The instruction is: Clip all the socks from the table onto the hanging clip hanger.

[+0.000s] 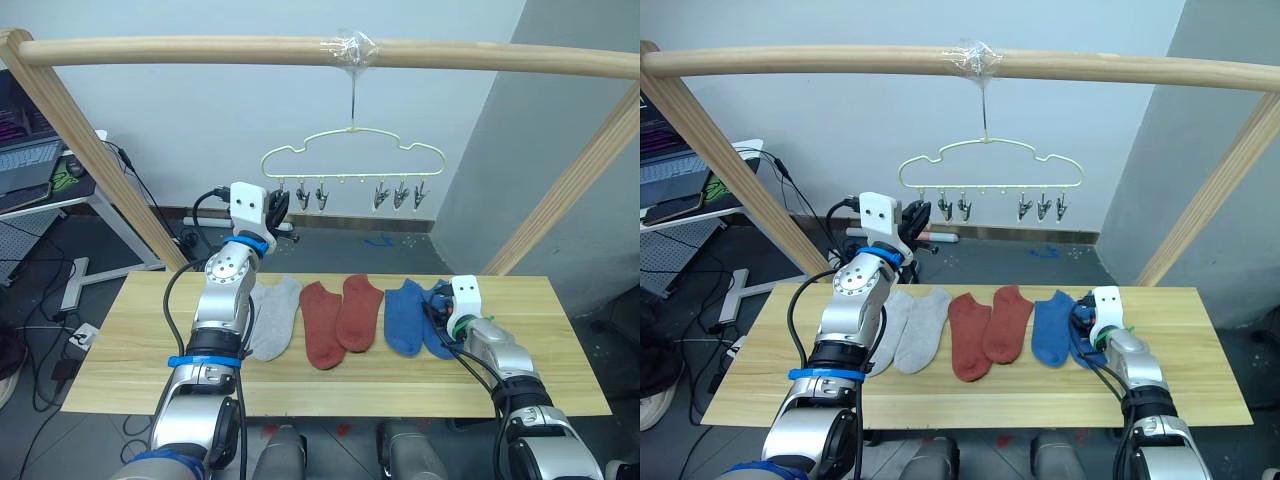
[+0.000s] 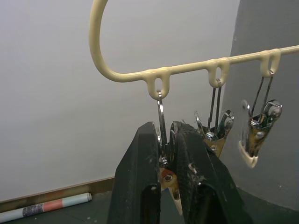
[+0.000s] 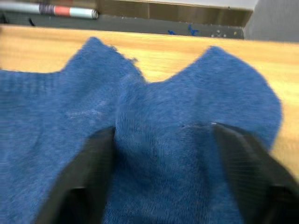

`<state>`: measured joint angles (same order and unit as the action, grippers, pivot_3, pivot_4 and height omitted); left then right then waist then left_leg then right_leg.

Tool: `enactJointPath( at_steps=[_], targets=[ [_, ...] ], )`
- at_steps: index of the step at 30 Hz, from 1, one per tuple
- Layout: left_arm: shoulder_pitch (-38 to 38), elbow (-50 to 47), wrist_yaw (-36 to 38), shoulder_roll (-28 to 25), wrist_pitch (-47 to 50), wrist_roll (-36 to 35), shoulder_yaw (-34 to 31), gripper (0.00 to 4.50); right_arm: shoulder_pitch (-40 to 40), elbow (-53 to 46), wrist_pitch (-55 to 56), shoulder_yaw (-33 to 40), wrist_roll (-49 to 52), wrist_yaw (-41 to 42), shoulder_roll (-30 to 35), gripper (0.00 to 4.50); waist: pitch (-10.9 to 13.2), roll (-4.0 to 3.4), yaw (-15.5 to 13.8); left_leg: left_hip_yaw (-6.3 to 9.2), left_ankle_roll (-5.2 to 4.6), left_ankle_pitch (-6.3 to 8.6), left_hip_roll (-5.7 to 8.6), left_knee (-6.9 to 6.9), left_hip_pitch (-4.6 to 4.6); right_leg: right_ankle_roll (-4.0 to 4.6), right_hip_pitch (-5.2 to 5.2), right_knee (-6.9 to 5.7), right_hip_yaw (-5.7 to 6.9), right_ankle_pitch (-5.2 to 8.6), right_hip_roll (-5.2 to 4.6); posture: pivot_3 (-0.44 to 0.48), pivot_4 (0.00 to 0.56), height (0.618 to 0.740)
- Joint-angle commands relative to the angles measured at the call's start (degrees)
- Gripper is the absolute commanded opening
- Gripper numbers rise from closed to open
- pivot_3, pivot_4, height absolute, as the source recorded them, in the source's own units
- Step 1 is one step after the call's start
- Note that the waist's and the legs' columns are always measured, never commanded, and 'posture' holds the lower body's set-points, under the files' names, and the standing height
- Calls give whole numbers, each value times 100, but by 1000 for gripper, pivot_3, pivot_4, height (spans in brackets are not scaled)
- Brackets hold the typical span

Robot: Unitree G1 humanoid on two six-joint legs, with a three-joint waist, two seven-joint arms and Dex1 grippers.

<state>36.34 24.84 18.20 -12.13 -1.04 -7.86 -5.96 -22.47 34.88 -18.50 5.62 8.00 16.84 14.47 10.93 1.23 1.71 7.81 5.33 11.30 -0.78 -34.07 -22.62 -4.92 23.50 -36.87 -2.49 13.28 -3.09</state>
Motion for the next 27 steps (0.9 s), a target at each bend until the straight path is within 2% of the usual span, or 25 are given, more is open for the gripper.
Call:
enactJointPath(
  at_steps=[1,6,11,16,18,20,24,27],
  targets=[
    [60,-215,13,17,-35,-73,-22,162,231,-135,-268,101,187,122,-86,1844,0,0,0,0,0,0,0,0,0,0,0,0,0,0,0,69,173,740],
    [88,-195,37,45,-34,-84,-16,162,309,-303,-310,231,288,169,-141,22,0,0,6,-1,0,0,0,0,3,0,-1,-1,-1,0,0,69,173,740],
    [90,-175,45,75,-36,-72,-6,162,562,-983,-404,125,448,594,-129,22,0,0,9,-1,0,0,0,0,2,0,0,0,-1,0,0,52,175,740],
    [52,-324,118,45,159,-211,-84,162,1034,-2379,-47,-499,74,1197,410,22,6,-8,5,-2,0,0,1,0,-8,-1,5,3,-2,0,-1,60,183,740],
    [147,-524,393,-2,894,-771,-288,162,1193,-3696,612,-1367,-571,1991,1193,22,27,-25,13,-2,0,0,1,-1,-7,-2,6,2,-2,1,-1,63,186,740],
    [266,-785,502,26,1887,-1550,-597,162,1139,-4452,856,-1859,-747,2370,1473,22,43,-23,40,-5,0,0,1,-5,-14,-7,14,0,-5,0,-1,63,186,740],
    [488,-1144,419,45,3791,-2990,-1217,162,588,-4452,1272,-2430,-1114,2238,1121,22,67,21,72,10,1,0,-17,-2,-3,-8,10,-5,10,4,14,63,189,740],
    [634,-1140,117,95,4666,-3826,-1723,162,255,-4088,1630,-2657,-1374,2033,763,22,79,32,36,8,3,-1,-6,-6,-9,-10,9,-2,6,2,4,63,189,740]
  ],
)
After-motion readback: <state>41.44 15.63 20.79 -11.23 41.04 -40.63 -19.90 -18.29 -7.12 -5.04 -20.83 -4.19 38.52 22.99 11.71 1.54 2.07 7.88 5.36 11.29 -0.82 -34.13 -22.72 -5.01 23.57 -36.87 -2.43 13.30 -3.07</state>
